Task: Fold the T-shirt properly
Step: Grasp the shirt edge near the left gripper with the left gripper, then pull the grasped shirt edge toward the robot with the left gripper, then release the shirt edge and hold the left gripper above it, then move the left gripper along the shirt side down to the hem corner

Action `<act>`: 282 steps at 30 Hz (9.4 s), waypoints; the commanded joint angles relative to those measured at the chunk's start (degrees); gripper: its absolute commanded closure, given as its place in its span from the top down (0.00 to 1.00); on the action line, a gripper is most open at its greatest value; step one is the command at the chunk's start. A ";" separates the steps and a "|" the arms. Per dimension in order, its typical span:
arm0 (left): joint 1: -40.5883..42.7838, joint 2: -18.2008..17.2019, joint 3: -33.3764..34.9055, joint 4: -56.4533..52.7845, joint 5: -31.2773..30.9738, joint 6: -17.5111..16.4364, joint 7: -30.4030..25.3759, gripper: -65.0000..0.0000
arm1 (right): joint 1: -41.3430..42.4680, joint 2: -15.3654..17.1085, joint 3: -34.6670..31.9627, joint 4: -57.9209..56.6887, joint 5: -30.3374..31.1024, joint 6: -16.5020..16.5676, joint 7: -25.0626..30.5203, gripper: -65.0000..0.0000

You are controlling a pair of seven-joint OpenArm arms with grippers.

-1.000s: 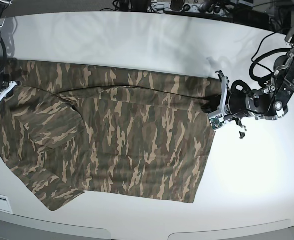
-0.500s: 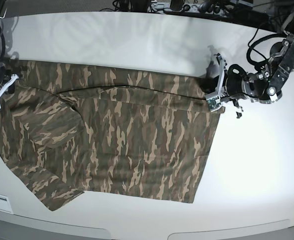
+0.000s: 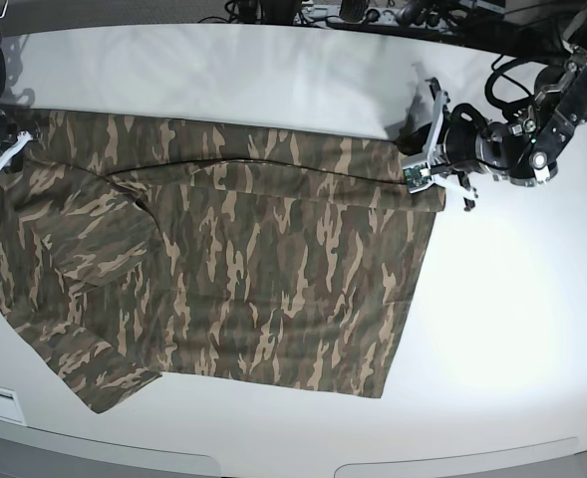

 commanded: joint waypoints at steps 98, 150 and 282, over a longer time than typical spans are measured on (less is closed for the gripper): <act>20.04 -0.15 0.98 12.52 21.77 8.00 5.97 0.00 | -17.40 4.15 0.15 3.87 2.49 0.35 -6.73 0.00; 21.40 -0.17 0.96 21.22 29.35 9.14 6.32 0.00 | -22.34 4.35 3.30 19.41 -2.89 -6.91 -6.82 0.00; 17.57 -12.17 0.98 16.09 42.03 -7.20 -17.27 0.00 | -22.34 4.17 14.56 23.85 -2.69 -12.59 -1.25 0.00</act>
